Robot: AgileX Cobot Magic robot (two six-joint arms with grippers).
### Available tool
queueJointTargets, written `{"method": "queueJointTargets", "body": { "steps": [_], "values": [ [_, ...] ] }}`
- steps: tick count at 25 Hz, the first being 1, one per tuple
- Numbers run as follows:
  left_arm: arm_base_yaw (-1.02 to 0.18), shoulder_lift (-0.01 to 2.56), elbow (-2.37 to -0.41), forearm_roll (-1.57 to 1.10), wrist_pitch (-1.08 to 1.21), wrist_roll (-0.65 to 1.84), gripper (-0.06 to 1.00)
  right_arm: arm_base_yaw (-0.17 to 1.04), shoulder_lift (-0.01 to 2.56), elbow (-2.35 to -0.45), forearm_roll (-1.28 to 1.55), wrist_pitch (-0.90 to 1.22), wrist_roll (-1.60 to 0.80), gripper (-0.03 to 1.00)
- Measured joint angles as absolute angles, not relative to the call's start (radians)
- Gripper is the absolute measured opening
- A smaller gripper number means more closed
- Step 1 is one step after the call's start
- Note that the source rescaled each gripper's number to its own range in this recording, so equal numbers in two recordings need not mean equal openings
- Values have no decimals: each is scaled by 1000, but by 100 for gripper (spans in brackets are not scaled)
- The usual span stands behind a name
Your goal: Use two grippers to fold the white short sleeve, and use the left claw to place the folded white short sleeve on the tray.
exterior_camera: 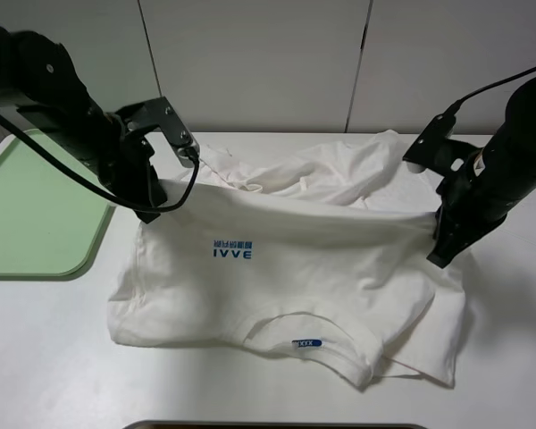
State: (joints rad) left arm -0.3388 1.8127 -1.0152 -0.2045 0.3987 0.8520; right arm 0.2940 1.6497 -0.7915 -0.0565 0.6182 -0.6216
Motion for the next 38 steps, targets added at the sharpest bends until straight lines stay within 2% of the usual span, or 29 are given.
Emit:
{"method": "queueJointTargets", "body": {
  "steps": [6,10,13,15,17,20,26,29,33,38],
  "values": [
    [-381,1697,-1016,-206,401,848,0,294,1463,-791,-360,618,-262,0],
    [-421,1585,-1016,-206,408,845,0,294,1305,-791,-430,620,-170,0],
    [-458,1307,-1016,-205,456,804,0,294,1272,-791,-430,620,-166,0],
    [-464,1265,-1016,-205,465,803,0,294,1200,-791,-430,620,-163,0],
    [-477,1167,-1016,-205,485,803,0,294,1010,-791,-430,615,-194,0],
    [-482,1040,-1016,-208,519,803,0,294,942,-791,-430,610,-221,0],
    [-485,852,-1016,-220,579,803,0,302,704,-819,-300,599,-438,0],
    [-485,845,-1016,-203,579,803,0,302,700,-887,-218,601,-556,0],
    [-485,873,-1016,-161,575,797,0,302,925,-1022,-227,574,-609,0],
    [-485,1166,-1016,82,530,626,0,302,1227,-1074,-283,571,-601,0]
  ]
}}
